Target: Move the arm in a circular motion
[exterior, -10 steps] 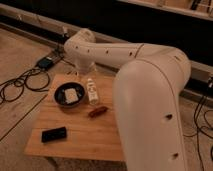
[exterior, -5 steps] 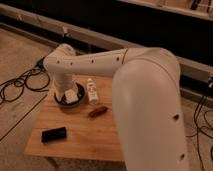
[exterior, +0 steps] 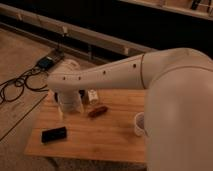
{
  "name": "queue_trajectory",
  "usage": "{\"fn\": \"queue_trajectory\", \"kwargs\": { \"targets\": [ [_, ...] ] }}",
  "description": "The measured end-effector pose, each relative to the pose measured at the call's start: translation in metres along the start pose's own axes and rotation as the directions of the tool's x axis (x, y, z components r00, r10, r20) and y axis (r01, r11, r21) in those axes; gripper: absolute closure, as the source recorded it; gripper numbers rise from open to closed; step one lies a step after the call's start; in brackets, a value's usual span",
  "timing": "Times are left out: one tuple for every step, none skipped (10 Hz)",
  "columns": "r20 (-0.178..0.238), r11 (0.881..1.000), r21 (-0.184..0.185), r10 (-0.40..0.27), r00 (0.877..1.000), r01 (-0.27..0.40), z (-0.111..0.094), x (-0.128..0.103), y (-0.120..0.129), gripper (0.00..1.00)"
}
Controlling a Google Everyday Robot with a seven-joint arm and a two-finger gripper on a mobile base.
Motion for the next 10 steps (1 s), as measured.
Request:
{"fn": "queue_trajectory", "kwargs": {
  "targets": [
    [-0.002, 0.997, 0.026, 0.073, 0.997, -0.073, -0.006, 0.019, -0.025, 0.35],
    [0.005, 0.988, 0.055, 0.146, 0.989, -0.146, -0.012, 0.034, -0.053, 0.35],
    [0.02, 0.97, 0.083, 0.229, 0.973, -0.23, -0.02, 0.049, -0.085, 0.35],
    [0.047, 0.94, 0.117, 0.316, 0.948, -0.319, -0.032, 0.064, -0.126, 0.35],
    [0.072, 0.92, 0.132, 0.361, 0.93, -0.368, -0.042, 0.067, -0.152, 0.35],
    [0.097, 0.908, 0.142, 0.385, 0.918, -0.395, -0.049, 0.064, -0.171, 0.35],
    [0.121, 0.902, 0.155, 0.389, 0.913, -0.404, -0.057, 0.053, -0.189, 0.35],
    [0.142, 0.901, 0.158, 0.384, 0.912, -0.404, -0.062, 0.041, -0.198, 0.35],
    [0.144, 0.9, 0.16, 0.384, 0.912, -0.404, -0.063, 0.04, -0.2, 0.35],
    [0.141, 0.898, 0.163, 0.388, 0.911, -0.408, -0.063, 0.042, -0.202, 0.35]
  ]
}}
